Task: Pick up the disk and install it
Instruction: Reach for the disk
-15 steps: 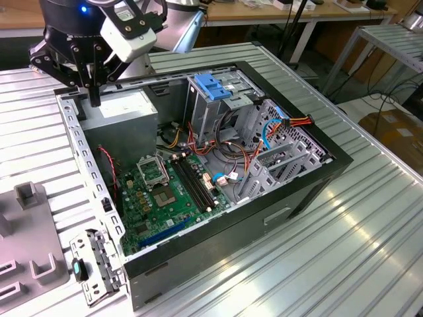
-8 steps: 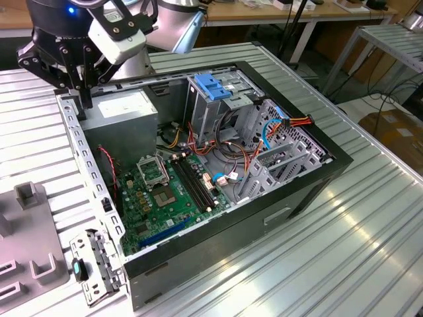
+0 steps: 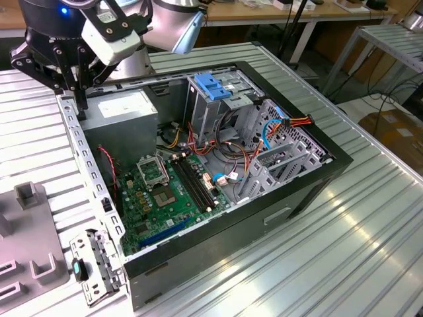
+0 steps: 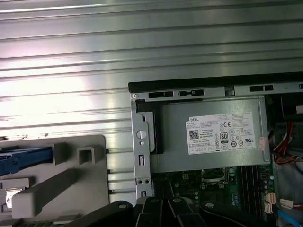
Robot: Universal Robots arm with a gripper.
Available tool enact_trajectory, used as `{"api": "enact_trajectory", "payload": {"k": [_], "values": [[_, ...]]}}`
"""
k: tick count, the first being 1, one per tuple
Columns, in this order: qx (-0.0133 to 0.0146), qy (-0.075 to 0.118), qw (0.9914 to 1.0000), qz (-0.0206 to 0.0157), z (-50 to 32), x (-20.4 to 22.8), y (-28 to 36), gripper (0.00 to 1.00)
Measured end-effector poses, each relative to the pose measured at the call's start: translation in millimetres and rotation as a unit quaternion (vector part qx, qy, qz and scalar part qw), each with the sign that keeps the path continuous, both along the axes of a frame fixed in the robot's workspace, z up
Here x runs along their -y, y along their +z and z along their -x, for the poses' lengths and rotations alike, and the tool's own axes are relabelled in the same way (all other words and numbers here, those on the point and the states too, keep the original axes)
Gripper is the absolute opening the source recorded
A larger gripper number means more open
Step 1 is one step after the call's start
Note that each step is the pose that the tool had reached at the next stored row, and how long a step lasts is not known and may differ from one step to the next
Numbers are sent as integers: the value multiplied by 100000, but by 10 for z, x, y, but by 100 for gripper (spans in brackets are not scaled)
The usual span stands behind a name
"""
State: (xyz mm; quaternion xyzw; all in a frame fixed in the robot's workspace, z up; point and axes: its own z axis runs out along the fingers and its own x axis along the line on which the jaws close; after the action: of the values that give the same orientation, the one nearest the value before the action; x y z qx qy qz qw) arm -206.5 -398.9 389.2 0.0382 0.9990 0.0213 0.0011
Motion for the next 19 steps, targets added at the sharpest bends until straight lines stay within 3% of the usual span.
{"api": "enact_trajectory", "payload": {"k": [19], "values": [[-437, 0, 99999, 4, 170, 0, -9, 11]]}}
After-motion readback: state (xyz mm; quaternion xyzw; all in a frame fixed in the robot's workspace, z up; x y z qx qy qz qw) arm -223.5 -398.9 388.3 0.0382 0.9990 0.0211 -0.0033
